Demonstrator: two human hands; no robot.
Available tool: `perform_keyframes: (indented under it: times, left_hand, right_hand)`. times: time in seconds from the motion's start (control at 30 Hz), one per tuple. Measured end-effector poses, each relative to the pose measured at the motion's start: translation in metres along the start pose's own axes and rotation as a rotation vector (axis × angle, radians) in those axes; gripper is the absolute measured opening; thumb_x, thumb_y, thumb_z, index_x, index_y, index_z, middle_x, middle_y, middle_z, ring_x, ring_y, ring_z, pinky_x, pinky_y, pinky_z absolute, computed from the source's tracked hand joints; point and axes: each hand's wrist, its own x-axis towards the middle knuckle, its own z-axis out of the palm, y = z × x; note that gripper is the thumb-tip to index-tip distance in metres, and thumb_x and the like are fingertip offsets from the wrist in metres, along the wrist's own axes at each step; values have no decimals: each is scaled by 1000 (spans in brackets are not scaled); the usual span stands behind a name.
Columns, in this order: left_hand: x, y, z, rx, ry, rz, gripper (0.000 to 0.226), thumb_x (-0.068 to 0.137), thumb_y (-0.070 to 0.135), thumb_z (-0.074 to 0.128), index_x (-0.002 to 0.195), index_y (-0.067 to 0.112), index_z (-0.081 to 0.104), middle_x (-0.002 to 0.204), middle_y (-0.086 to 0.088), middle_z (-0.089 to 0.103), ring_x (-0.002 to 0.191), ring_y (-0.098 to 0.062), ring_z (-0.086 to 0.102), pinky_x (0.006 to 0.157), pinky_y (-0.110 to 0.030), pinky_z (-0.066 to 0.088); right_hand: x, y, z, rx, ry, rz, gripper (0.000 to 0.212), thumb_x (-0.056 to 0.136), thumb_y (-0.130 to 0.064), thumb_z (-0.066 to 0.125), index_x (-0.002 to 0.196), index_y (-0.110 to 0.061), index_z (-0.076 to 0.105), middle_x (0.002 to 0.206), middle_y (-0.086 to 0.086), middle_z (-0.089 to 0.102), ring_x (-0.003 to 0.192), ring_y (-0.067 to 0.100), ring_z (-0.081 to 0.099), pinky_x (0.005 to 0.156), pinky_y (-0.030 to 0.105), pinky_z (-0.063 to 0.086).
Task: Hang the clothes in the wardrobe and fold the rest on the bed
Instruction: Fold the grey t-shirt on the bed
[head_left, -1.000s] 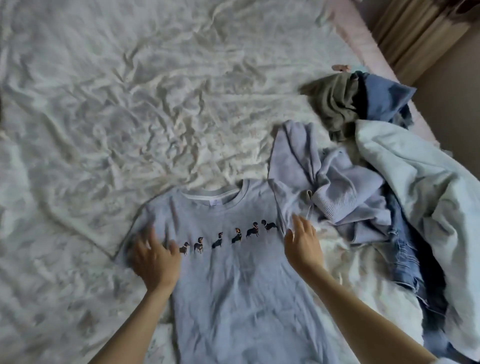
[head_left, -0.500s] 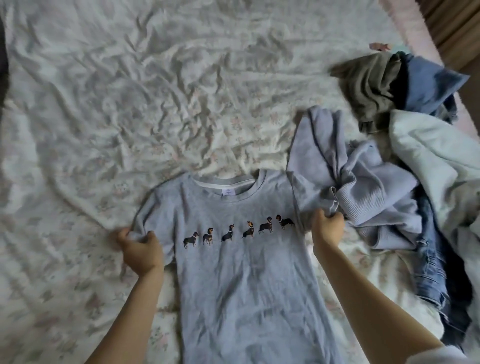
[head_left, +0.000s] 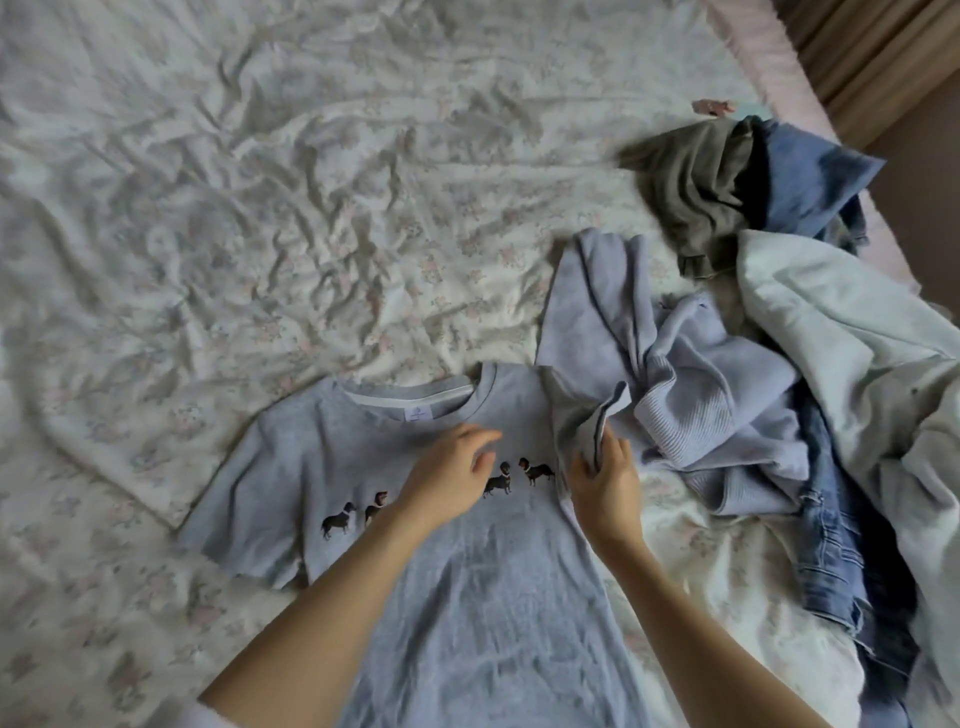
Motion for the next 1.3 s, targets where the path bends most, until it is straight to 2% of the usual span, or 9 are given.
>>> perform_keyframes:
  times: [0.1,0.23,0.37,0.53,0.7,0.83,0.93,1.17,1.3]
  left_hand:
    - [27,9,9,-34,-84,3,41,99,25,43,140,22,43,141,1,46,124,-17,46,100,-28,37]
    - [40,19,38,541,-127,268,51,98,43,35,147,40,21,158,7,7,143,-24,4,112,-50,11]
    - [53,27,56,692,-213,220,54,98,51,24,148,43,6,159,4,-12,144,-29,-18,108,-61,-13]
    - [85,50,45,570,11,199,49,99,40,32,147,28,25,159,4,3,146,-24,-8,113,-59,1]
    - [126,75,31,548,-269,174,76,87,40,52,150,30,9,156,4,17,144,-21,-2,111,-60,-8]
    - [141,89,24,512,-399,104,44,74,34,64,117,31,53,103,10,59,113,-19,46,100,-42,21]
    - [139,94,15,333,-422,127,16,76,30,68,71,21,57,63,8,50,71,-16,49,66,-30,31]
    - [142,115,-3,-31,-462,75,13,85,13,65,96,12,58,71,6,53,62,-5,48,57,-16,36]
    - [142,122,-1,-58,-479,120,14,85,17,69,94,22,60,86,5,63,77,-7,58,71,-18,43]
  right_hand:
    - [8,20,-9,52,66,178,36,86,1,47,55,-10,35,64,8,43,58,19,36,48,21,26]
    - [14,35,-19,62,124,318,38,89,-1,44,54,-14,36,54,-1,41,54,17,35,55,33,18]
    - [12,35,-18,150,196,317,36,91,-5,42,57,-17,36,55,-3,42,53,11,36,55,33,20]
    - [1,37,-12,237,32,363,15,85,-20,60,83,-11,49,61,-5,44,51,5,39,51,21,33]
    - [-12,39,-17,292,3,147,37,83,5,54,64,-19,33,61,-7,35,56,5,31,53,18,29]
    - [-20,47,-27,233,-57,3,44,85,10,50,66,-25,31,66,-11,37,62,4,35,59,14,30]
    - [-18,53,-32,286,-92,69,24,89,3,49,72,-12,43,66,-4,45,60,7,35,58,19,31]
    - [-9,45,-33,383,-28,186,35,94,-4,43,68,-26,35,59,-11,39,53,-1,39,51,17,31]
    - [-11,45,-31,414,-135,249,6,94,-18,52,98,-22,52,78,-8,57,67,0,52,64,21,44]
